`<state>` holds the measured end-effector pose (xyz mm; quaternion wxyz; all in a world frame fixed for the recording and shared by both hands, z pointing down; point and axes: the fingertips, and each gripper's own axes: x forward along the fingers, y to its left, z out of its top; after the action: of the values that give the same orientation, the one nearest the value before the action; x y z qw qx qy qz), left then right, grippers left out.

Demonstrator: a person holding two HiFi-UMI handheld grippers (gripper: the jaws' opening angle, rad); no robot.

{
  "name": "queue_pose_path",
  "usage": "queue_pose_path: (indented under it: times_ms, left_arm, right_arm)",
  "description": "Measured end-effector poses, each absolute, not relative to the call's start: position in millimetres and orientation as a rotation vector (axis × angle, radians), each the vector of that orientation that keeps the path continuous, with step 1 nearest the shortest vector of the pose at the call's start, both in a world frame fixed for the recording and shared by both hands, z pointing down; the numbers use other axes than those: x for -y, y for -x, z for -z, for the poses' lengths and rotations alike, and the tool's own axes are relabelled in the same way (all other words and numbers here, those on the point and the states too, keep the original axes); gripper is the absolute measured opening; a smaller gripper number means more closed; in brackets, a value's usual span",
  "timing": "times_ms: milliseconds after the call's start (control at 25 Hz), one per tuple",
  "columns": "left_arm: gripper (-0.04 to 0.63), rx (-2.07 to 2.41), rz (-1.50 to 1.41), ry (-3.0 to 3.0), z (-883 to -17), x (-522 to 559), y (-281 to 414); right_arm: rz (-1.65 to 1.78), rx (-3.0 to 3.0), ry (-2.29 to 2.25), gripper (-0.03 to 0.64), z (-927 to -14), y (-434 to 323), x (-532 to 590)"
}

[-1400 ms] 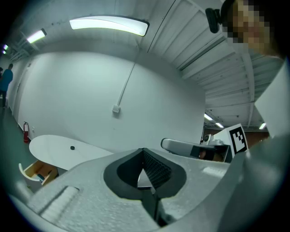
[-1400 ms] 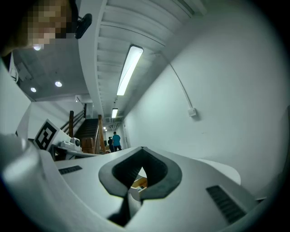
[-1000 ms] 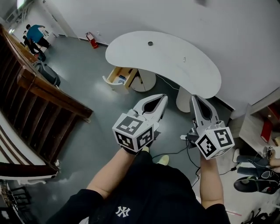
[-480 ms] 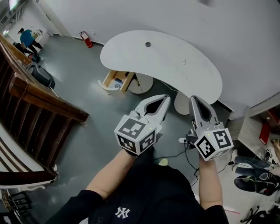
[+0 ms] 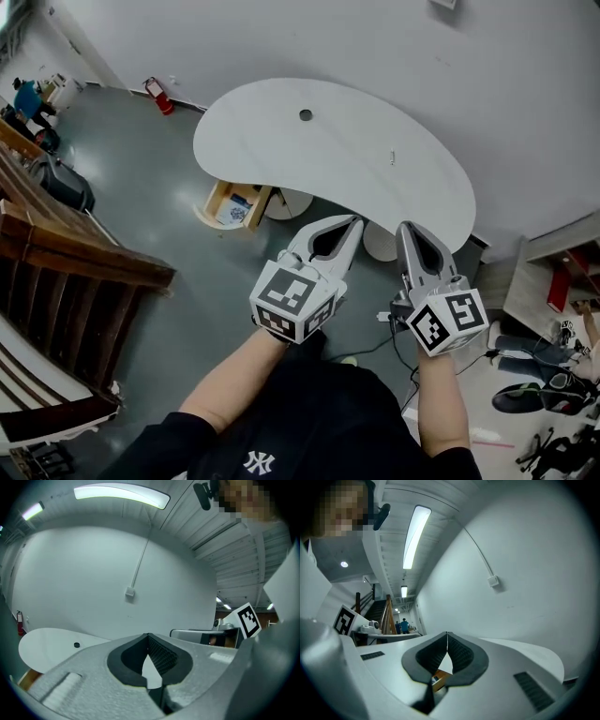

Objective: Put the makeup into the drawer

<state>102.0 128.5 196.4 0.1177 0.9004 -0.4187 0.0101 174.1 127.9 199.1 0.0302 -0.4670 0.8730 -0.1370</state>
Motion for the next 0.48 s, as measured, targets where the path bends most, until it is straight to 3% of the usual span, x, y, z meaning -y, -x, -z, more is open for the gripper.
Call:
queue_pose_path:
  times_ms: [480]
  left_arm:
    - [0.008, 1.11, -0.102, -2.652, -243, -62, -93]
  right_arm:
    - [0.515, -2.671, 1.608, 0.017, -245, -149, -64]
